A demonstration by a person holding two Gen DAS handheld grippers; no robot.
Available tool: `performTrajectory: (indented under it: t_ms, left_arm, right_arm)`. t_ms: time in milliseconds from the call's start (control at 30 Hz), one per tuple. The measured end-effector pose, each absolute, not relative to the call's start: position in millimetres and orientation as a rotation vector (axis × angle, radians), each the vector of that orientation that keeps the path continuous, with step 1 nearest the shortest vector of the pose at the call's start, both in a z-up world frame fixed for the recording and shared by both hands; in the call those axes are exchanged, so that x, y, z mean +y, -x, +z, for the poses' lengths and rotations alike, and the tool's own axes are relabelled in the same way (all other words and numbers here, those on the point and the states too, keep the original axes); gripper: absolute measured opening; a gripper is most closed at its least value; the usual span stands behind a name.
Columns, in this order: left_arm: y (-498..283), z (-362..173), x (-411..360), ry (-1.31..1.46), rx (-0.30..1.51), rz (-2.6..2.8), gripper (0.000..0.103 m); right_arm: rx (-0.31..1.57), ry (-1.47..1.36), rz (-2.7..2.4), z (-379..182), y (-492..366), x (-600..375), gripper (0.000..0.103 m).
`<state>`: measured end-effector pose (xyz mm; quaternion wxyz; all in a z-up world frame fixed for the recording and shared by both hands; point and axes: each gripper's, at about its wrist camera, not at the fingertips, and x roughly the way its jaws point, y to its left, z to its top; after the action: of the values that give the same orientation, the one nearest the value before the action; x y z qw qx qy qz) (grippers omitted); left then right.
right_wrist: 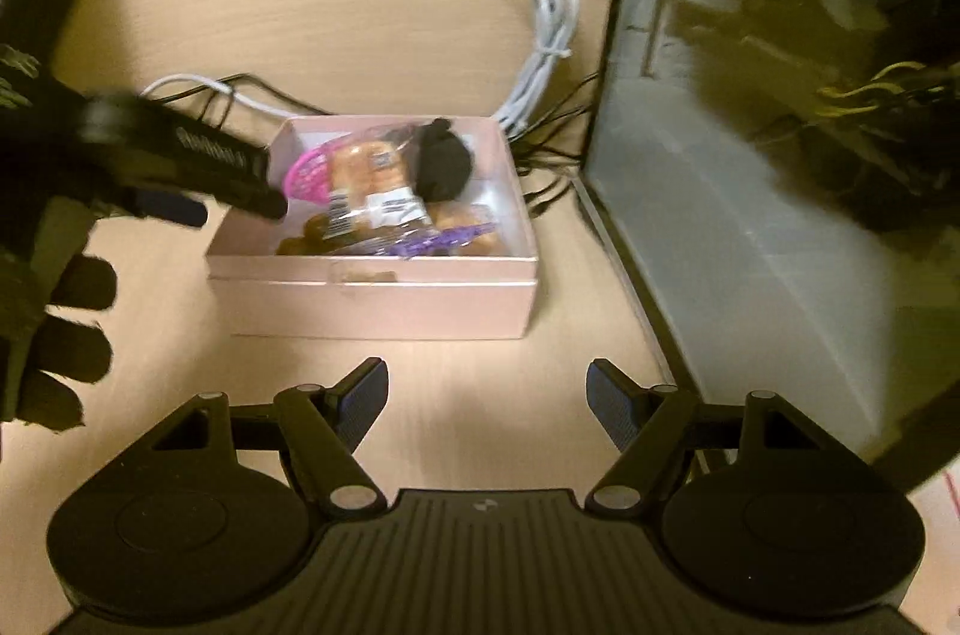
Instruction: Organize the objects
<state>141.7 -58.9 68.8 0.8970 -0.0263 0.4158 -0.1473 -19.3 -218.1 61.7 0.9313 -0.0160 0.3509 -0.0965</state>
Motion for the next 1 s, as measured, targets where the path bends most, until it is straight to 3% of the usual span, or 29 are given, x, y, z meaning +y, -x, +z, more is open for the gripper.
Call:
performTrajectory:
  t_ms: [200,333,567,733,1000]
  left_arm:
    - [-139.0,56.7,-44.6,0.005,0.875,-0.221,0.065]
    - [-130.3,51.0,-19.6,0.050,0.875,-0.215,0.078]
    - [-115.3,53.1,6.9,0.120,0.854,-0.178,0.082]
    - [-109.1,53.7,25.0,0.146,0.847,-0.152,0.097]
    - [-122.1,52.6,51.8,0.106,0.832,-0.057,0.102]
  right_arm:
    - [0.724,0.039,-0.294,59.2,11.0,-225.6,0.074]
    - [0.752,0.033,-0.280,46.6,-5.2,-219.3,0.074]
    - [0.760,0.062,-0.248,34.8,-45.1,-206.0,0.073]
    - [0.754,0.079,-0.171,32.4,-71.7,-190.8,0.072]
    - [0.736,0.130,-0.054,30.1,-91.8,-169.5,0.071]
